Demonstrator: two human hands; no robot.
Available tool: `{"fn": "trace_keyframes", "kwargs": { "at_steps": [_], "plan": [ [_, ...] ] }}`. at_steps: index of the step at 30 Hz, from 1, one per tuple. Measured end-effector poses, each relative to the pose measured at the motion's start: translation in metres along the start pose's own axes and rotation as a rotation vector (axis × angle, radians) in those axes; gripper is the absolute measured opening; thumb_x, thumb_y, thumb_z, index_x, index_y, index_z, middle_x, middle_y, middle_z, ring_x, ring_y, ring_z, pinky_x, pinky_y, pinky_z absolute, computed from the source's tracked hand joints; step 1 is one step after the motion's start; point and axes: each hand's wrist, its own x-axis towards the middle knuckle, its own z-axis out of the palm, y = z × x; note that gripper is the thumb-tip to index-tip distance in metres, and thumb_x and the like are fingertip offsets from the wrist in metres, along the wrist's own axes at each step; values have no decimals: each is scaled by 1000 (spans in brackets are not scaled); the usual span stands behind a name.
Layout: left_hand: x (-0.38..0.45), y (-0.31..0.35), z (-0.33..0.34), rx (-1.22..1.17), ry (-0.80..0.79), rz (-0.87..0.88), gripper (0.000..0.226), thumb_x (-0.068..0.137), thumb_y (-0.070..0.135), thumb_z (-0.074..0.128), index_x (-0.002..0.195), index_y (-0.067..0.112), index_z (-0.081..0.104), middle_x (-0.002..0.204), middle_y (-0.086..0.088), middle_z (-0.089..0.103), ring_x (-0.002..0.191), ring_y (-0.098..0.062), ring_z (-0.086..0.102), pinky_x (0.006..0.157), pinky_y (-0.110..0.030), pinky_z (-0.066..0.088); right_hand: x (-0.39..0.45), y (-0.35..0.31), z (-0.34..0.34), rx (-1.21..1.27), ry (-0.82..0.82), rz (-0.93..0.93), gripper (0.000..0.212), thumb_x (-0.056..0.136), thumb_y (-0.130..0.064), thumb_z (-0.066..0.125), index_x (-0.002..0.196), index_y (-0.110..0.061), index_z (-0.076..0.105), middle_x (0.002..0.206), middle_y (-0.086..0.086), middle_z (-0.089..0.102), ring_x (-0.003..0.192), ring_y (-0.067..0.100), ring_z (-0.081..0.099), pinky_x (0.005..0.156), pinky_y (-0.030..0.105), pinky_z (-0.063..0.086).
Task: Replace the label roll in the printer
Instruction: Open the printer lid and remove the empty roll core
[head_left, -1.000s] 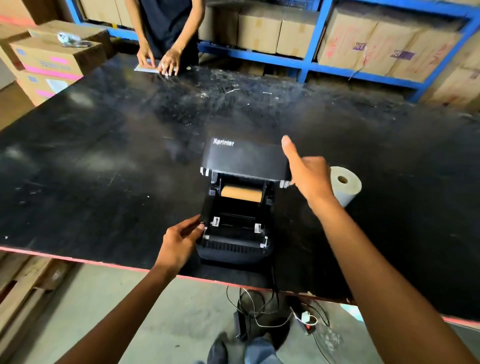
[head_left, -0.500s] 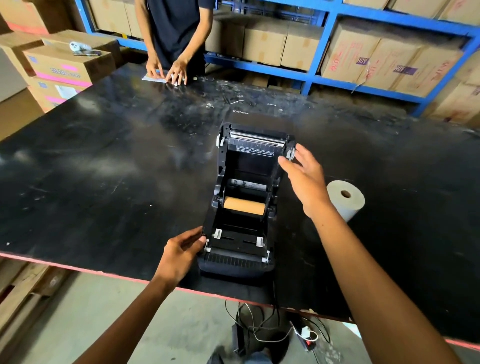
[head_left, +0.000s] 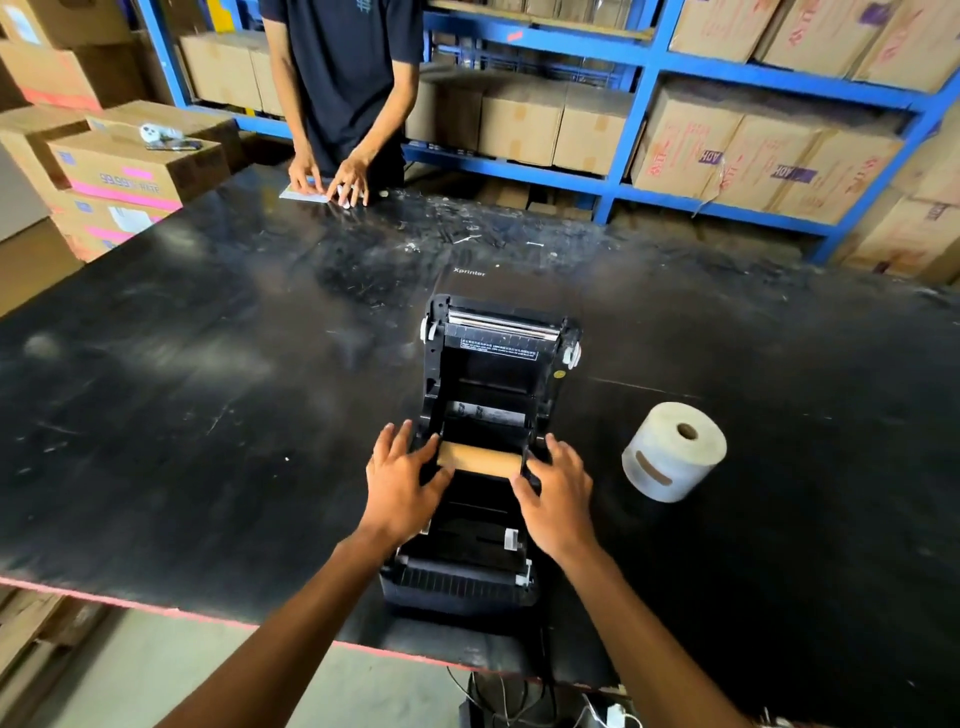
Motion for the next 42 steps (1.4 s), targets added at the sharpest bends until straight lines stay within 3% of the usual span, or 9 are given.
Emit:
{"fn": "trace_keyframes", "kwargs": {
  "at_steps": [4,8,14,21,27,31,34,38,42],
  "plan": [
    [2,22,-16,-321,108,28,55,88,24,65,139,20,46,152,-13,37,146,-24,18,118,-40,21,-3,-10,-11,333,156,-15,41,94,-17,54,134,-9,51,150,11,38,140,20,29,114,30,20],
    [-7,58,-29,-629,138,109,52,83,17,71,133,15,53,138,2,54,133,-6,41,103,-4,28,-9,-18,-46,711,358,-76,49,92,-12,57,139,-12,43,137,1,50,127,4,44,108,18,31],
    [-21,105,-2,-834,31,156,47,85,8,67,126,25,54,123,1,66,113,-2,61,94,-14,46,-36,25,-70,866,540,88,35,92,-12,57,125,-21,55,117,-4,64,108,0,60,92,11,46],
    [-21,156,57,-802,-238,135,41,77,0,74,117,5,65,88,-4,71,70,6,61,69,-8,50,-73,122,-82,961,534,378,19,91,-14,59,99,-29,69,84,-14,74,75,11,72,62,19,57],
    [-3,176,121,-398,-185,98,38,76,16,78,112,9,69,104,-10,73,95,-23,68,88,-38,54,-89,209,-97,966,592,633,34,94,-12,54,125,0,56,119,18,61,90,23,63,73,29,54],
    [8,170,161,85,-343,272,33,79,18,70,112,18,65,115,-7,68,111,-31,57,91,-38,46,-90,243,-105,897,466,622,32,94,-8,54,124,2,55,112,12,59,98,29,62,55,15,53],
    [11,172,180,54,-304,287,31,73,4,68,104,10,68,108,-13,69,108,-35,56,87,-39,45,-87,250,-101,880,369,596,30,93,-9,55,122,-1,57,108,6,60,94,24,63,55,13,53],
    [11,177,188,-86,-173,316,42,67,-7,70,105,10,71,109,-10,72,106,-26,61,88,-18,39,-79,255,-94,881,285,558,30,92,-11,57,120,-2,59,103,7,65,83,19,65,63,20,56],
    [-13,192,187,-372,-176,176,21,80,18,74,100,22,74,93,14,72,86,13,63,80,-16,52,-72,261,-82,929,230,552,27,91,-12,59,117,-5,62,88,-4,68,68,7,64,69,29,56]
  ]
}}
